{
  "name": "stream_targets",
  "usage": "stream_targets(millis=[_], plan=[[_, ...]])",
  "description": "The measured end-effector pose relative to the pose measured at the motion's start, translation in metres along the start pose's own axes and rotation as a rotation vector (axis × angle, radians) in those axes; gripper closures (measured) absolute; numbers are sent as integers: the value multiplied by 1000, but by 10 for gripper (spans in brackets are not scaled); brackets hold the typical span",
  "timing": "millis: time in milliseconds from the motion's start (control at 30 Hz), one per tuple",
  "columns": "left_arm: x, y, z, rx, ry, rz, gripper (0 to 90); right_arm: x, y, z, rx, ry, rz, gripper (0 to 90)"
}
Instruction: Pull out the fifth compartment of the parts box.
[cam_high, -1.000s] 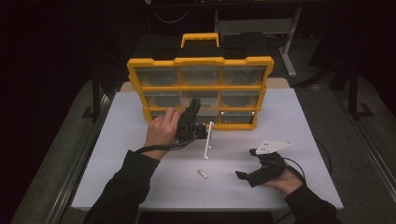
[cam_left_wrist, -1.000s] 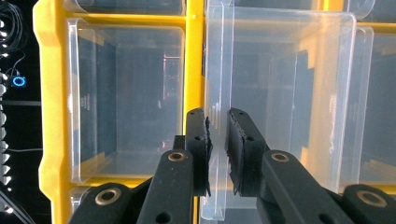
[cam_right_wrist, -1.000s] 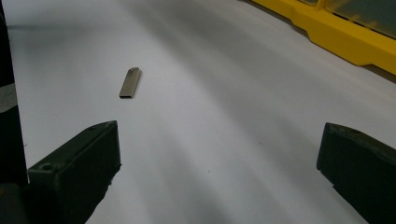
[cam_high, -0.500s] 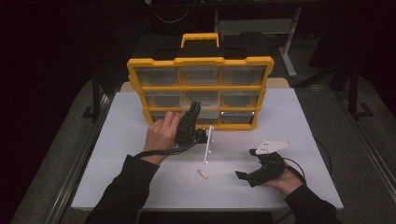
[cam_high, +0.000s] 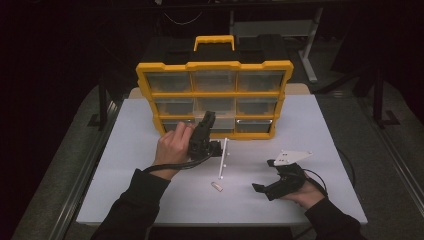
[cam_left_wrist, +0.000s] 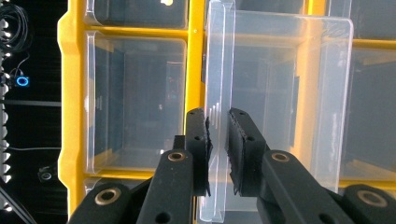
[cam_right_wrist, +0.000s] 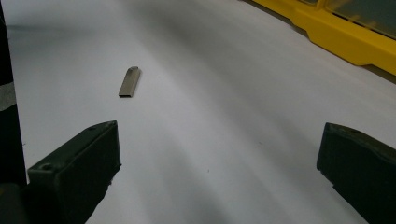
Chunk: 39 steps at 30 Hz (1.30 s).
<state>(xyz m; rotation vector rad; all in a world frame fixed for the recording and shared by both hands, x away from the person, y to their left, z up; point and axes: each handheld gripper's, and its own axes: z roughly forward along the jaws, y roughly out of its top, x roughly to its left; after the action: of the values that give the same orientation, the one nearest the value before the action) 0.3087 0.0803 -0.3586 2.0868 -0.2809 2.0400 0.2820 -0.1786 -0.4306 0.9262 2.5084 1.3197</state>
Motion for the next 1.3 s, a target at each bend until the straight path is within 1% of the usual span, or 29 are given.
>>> stream_targets(millis=[233,500,800,1300], plan=[[0,1,-4,5,-4,11,792,0,0,0,1,-1,-1,0],[0,1,-8,0,-5,3,793,0,0,0,-1,-2,-1,0],[1,2,-15,1,-11,18,793,0,0,-1,-3,-4,3,0],[-1,5,-26,-11,-17,25,792,0,0,-1,-5,-6,-1,0]])
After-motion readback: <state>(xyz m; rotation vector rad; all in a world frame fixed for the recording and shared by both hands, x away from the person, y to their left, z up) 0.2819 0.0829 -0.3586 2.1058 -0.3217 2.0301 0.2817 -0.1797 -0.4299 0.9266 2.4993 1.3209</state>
